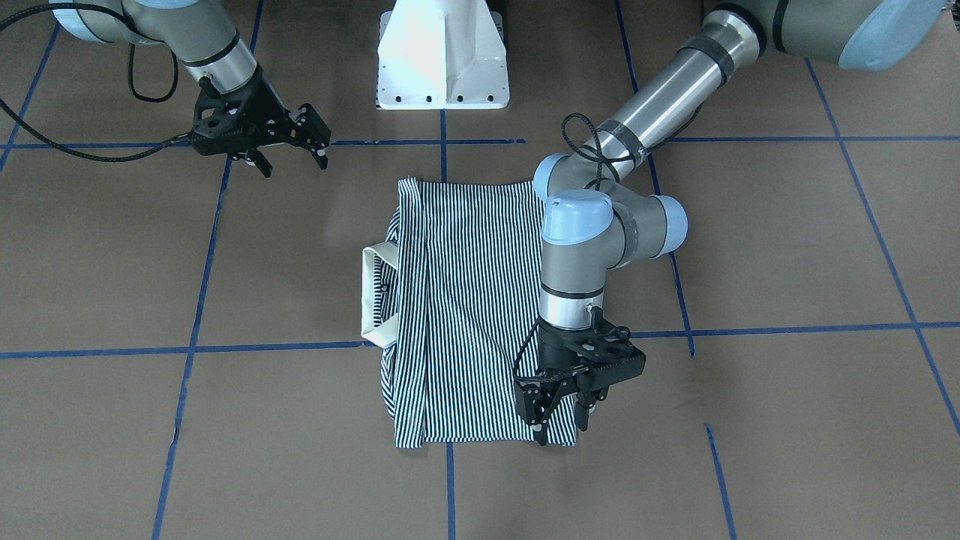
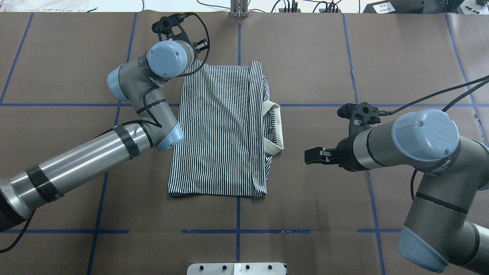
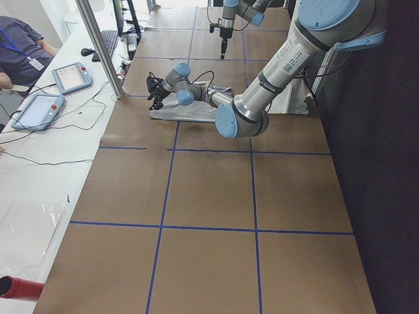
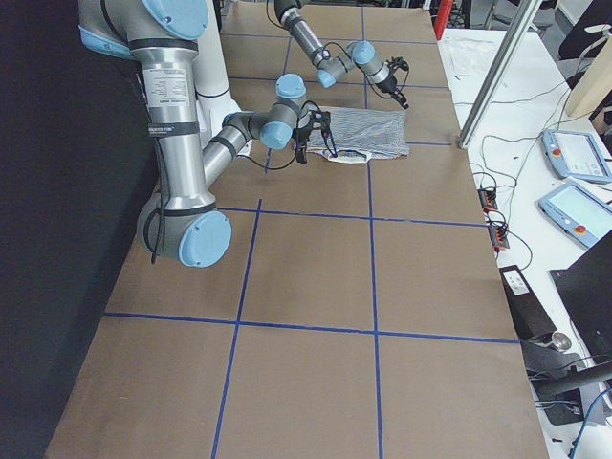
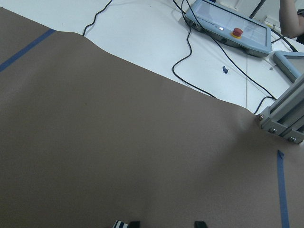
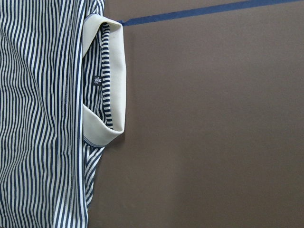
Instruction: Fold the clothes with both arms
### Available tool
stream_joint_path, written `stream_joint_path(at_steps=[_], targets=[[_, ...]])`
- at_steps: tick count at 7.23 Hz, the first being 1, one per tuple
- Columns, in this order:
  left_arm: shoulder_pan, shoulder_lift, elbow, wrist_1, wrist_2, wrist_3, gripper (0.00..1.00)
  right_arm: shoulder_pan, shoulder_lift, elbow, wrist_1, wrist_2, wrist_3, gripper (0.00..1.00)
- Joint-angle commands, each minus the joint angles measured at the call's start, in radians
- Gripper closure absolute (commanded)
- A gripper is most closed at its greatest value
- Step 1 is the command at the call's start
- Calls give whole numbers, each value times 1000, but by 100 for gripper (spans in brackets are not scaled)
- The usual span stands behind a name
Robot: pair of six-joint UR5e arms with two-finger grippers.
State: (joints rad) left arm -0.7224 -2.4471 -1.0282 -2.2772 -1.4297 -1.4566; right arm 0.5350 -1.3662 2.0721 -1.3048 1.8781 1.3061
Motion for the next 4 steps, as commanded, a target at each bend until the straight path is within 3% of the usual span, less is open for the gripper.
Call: stream_joint_path(at_steps=[1, 2, 3, 4], targets=[[-35, 16, -35, 14, -164, 73, 0, -4, 73, -62, -5, -10, -2, 0], [-34, 84, -138, 45, -184, 96, 0, -7, 93, -78, -34, -22, -28, 0], [-35, 161, -241, 85, -221, 237, 0, -21, 163, -99, -132, -37, -75, 0], [-35, 245, -336, 87, -221, 318, 0, -70, 255, -137, -231, -112, -83, 0]])
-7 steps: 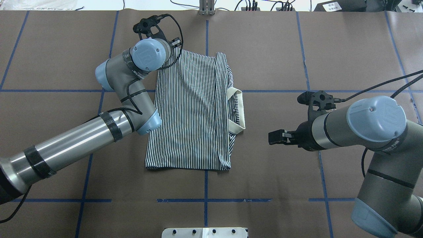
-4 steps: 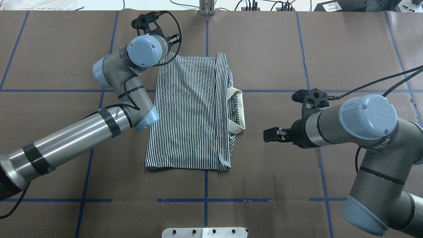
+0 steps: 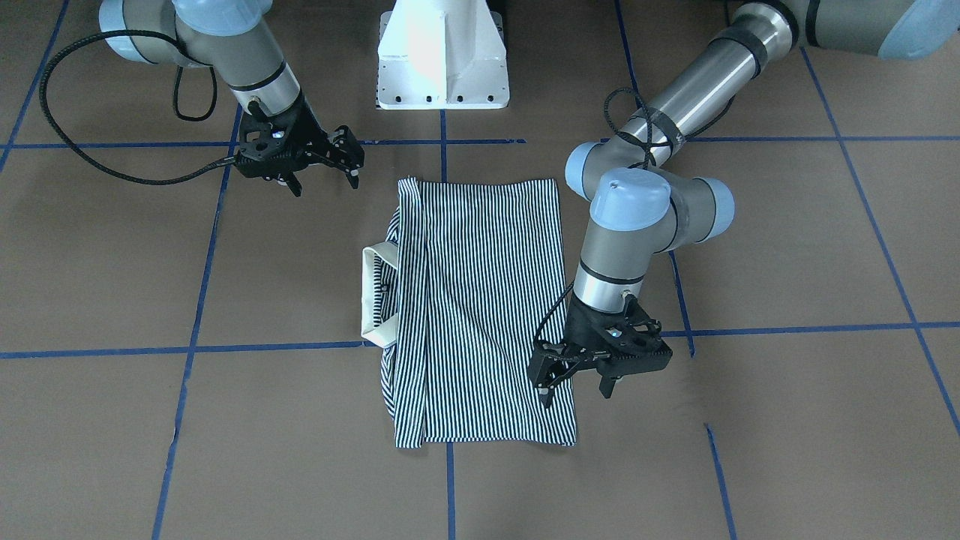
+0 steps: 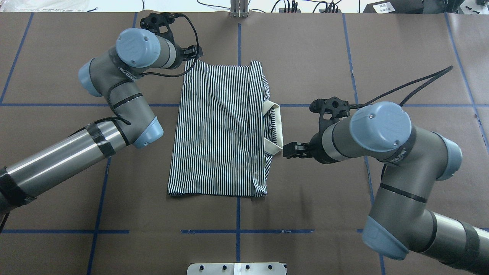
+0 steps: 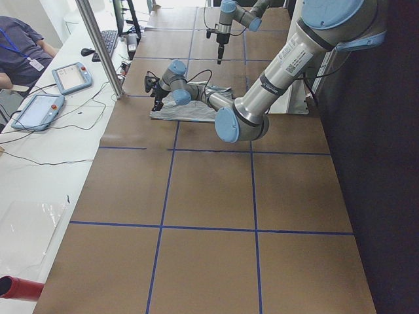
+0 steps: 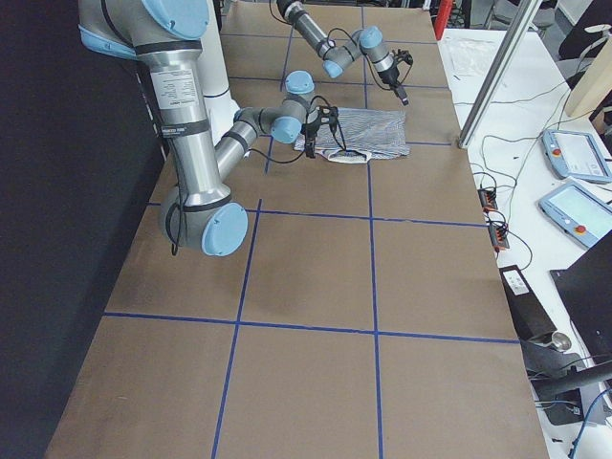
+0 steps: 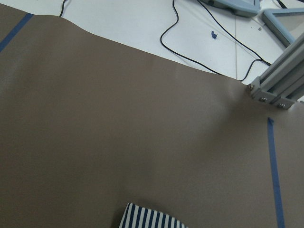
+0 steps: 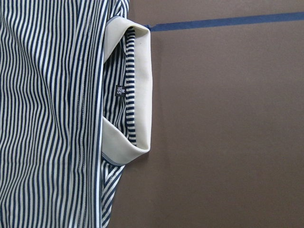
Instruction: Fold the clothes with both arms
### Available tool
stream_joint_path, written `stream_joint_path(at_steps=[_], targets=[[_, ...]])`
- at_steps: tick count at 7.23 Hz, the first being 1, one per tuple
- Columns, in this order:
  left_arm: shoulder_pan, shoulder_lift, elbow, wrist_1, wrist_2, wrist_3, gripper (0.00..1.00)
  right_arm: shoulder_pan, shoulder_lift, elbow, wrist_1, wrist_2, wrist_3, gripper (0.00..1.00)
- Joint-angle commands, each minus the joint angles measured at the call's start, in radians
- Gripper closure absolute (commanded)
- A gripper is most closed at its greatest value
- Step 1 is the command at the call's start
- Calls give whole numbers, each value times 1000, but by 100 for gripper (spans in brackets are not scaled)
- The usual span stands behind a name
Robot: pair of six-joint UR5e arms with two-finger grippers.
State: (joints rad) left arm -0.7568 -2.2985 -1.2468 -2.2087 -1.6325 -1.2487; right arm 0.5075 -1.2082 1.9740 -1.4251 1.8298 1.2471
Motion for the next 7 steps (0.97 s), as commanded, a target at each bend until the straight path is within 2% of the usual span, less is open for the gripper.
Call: stream_joint_path(at_steps=[1, 2, 4, 5, 6, 7], targets=[[-1, 144, -188, 20, -24, 114, 0, -85, 145, -82, -129, -131, -46, 0], [-1, 169, -245, 49, -39, 114, 0, -122, 176, -118, -129, -183, -75, 0], [7, 171, -328, 128, -44, 112, 0, -223, 214, -122, -191, -311, -197, 2], [7, 172, -336, 133, -46, 112, 0, -248, 242, -129, -254, -328, -251, 10], [7, 172, -336, 133, -52, 112, 0, -257, 274, -156, -302, -326, -259, 13], [7, 172, -335, 133, -52, 110, 0, -260, 309, -202, -322, -326, -261, 21]])
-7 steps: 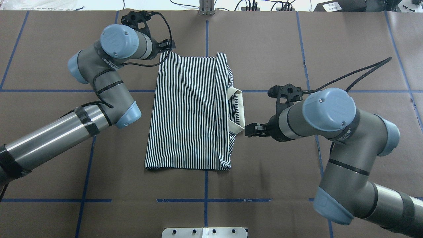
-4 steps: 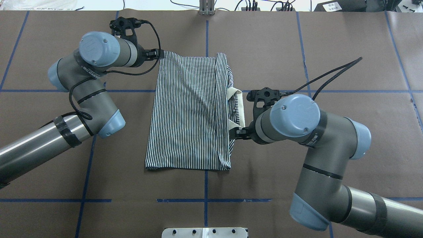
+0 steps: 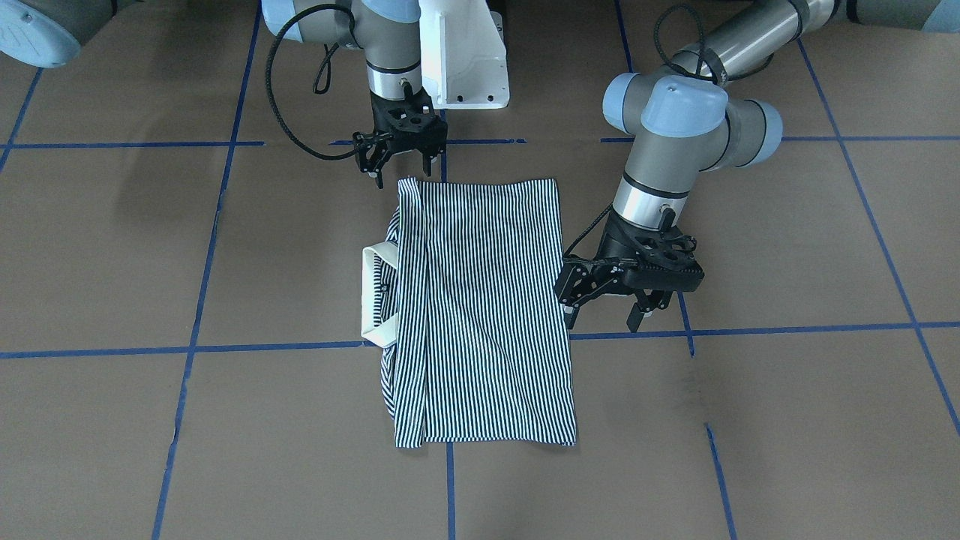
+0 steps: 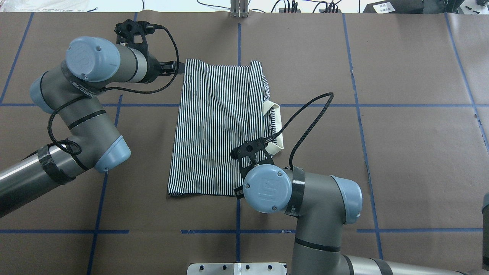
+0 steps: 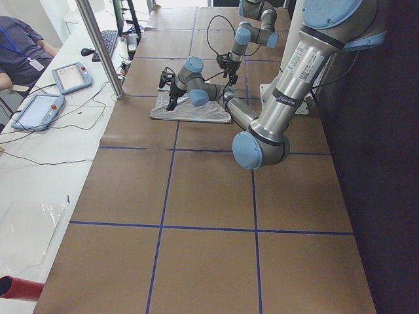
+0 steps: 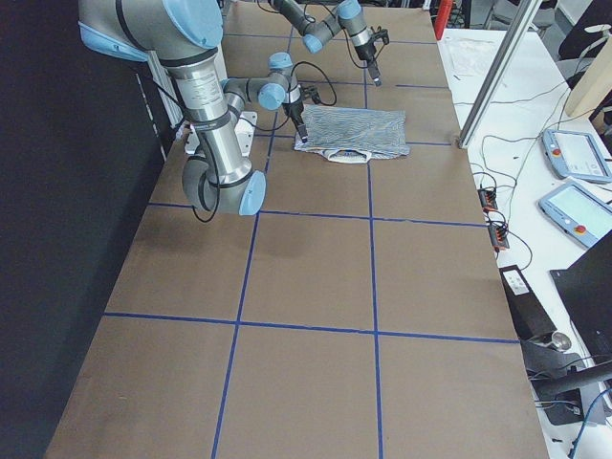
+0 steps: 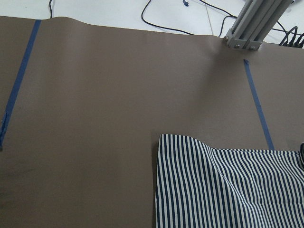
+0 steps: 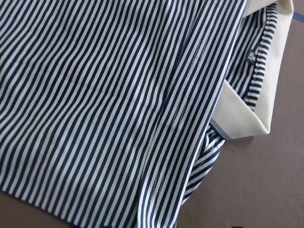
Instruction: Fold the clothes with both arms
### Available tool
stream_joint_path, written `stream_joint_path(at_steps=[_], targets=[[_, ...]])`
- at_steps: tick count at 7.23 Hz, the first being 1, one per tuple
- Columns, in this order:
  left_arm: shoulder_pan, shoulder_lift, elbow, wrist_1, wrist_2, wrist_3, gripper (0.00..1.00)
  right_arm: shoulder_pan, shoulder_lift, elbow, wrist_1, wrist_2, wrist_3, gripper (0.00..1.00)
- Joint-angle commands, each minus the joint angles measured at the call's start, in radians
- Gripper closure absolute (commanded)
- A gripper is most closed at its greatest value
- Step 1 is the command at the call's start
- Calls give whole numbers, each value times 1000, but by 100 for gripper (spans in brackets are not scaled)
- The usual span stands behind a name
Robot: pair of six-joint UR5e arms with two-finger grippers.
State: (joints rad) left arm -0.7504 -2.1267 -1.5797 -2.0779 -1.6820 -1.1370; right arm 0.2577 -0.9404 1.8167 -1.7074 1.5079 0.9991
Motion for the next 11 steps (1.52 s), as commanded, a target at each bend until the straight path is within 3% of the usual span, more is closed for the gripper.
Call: stream_joint_path(at_steps=[1, 2, 3, 4, 7, 10, 11], targets=[[2, 2, 0, 2, -4, -1, 0, -11, 75, -93, -41, -8, -34, 30], [2, 2, 0, 1, -4, -1, 0, -11, 92, -115, -41, -8, -42, 47], [0, 2, 0, 2, -4, -1, 0, -11, 83, -115, -43, -5, -43, 56], [0, 2, -2, 2, -4, -1, 0, -12, 80, -115, -43, -2, -45, 62], [2, 2, -2, 2, -5, -7, 0, -12, 77, -120, -43, -2, -51, 67], [2, 2, -2, 2, -5, -7, 0, -14, 77, -122, -44, 0, -51, 96], [2, 1, -2, 2, -5, -7, 0, -12, 77, -122, -44, 0, -51, 100]])
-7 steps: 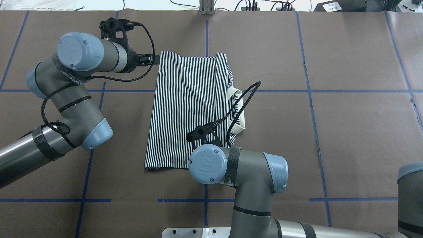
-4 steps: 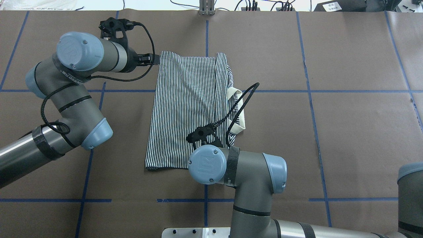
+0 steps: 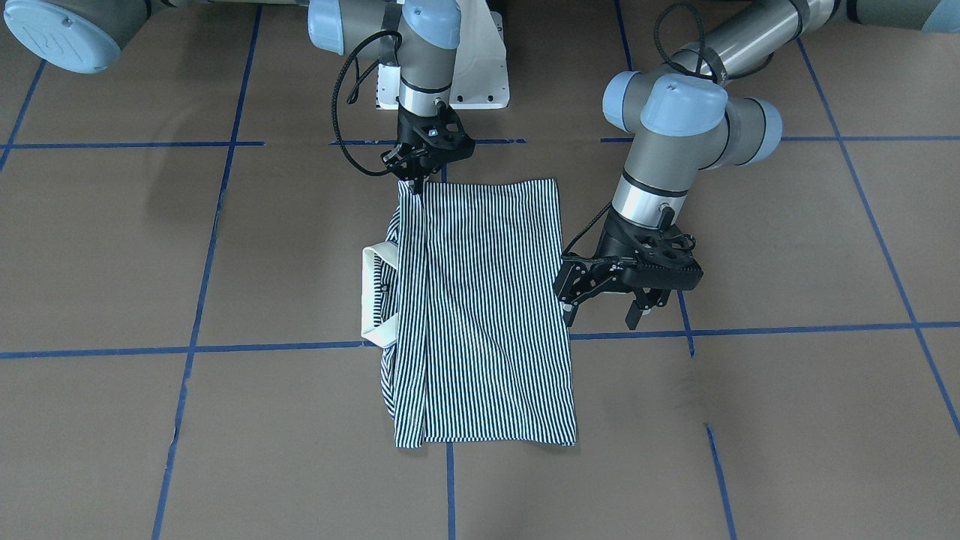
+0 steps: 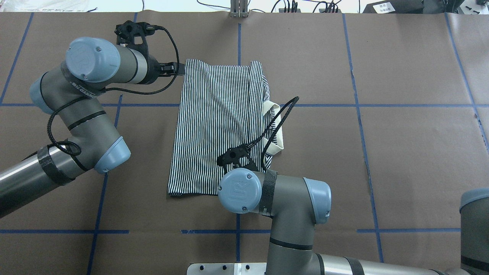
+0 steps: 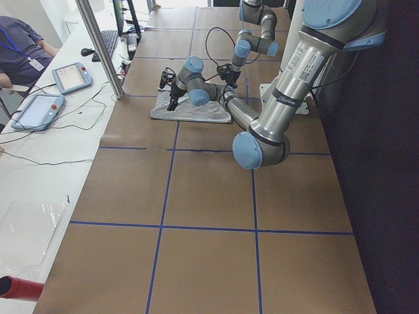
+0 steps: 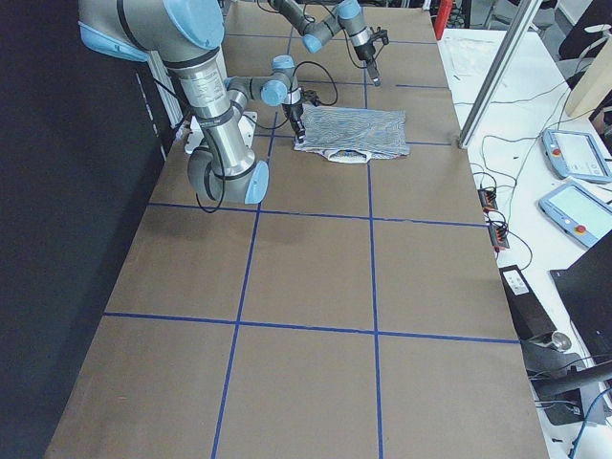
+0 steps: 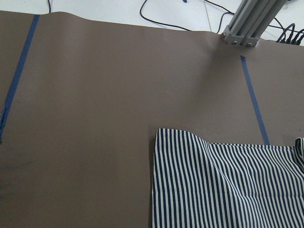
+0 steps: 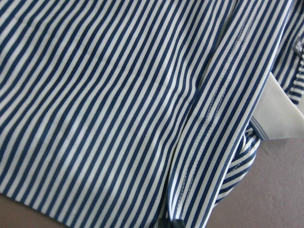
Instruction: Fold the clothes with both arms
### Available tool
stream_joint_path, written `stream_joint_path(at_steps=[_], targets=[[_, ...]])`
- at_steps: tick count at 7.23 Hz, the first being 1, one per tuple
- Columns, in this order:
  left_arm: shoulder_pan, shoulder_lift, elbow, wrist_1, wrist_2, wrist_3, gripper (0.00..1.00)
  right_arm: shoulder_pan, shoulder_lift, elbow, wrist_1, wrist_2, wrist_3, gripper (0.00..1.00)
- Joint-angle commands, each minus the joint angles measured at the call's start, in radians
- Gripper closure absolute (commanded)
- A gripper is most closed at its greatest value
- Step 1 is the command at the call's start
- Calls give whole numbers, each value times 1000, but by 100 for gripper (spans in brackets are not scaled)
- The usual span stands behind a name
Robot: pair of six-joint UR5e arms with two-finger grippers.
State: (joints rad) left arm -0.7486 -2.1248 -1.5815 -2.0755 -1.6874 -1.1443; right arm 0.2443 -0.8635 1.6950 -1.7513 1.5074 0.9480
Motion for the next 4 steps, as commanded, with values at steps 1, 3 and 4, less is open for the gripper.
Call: stream_joint_path(at_steps=[1, 3, 4], targets=[[0, -1, 0, 0, 0, 0, 0, 13, 0, 9, -1, 4, 0, 100], [0, -1, 0, 0, -11, -3, 0, 59, -25, 21, 6, 36, -2, 100], [0, -1, 0, 0, -11, -3, 0, 78, -61, 52, 9, 68, 0, 100]])
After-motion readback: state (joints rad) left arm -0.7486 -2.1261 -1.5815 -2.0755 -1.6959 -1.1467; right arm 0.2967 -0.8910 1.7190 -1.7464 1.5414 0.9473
